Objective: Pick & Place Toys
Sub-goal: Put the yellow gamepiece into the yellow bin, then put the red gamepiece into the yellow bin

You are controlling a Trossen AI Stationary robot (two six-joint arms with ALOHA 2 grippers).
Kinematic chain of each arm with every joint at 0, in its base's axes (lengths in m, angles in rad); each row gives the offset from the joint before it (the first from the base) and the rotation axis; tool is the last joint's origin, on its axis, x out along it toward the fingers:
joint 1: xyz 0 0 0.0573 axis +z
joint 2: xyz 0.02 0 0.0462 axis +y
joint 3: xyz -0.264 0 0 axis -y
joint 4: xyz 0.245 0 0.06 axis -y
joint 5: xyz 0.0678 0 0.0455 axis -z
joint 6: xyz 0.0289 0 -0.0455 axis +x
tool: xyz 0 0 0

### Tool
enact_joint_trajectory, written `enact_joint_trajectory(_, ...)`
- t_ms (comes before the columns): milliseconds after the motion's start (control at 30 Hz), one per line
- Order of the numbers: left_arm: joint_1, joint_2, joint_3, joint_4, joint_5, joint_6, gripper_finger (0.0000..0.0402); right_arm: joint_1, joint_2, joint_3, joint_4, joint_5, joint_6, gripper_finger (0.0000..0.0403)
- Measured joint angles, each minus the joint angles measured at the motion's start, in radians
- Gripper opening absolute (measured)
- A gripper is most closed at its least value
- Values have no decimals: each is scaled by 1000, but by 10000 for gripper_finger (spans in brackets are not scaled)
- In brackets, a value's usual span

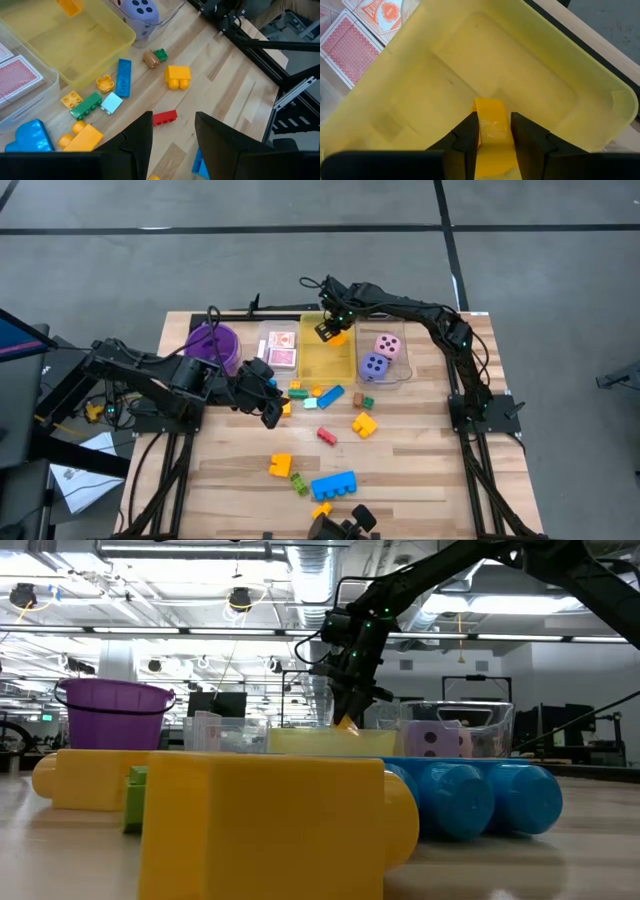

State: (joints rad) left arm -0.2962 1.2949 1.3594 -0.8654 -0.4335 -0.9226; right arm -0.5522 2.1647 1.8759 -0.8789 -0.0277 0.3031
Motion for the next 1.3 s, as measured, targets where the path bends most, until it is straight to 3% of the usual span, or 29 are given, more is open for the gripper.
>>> enact_joint_trajectory(300,0,0,0,-1,0,1,145,0,0,0,1,0,0,115)
enact_joint_trajectory(800,0,0,0,-2,1,14,145,2,0,0,4,-9,-12,202)
enact_joint_trajectory(1300,0,0,0,-10,14,57,145,29,-16,0,49,-28,-7,207)
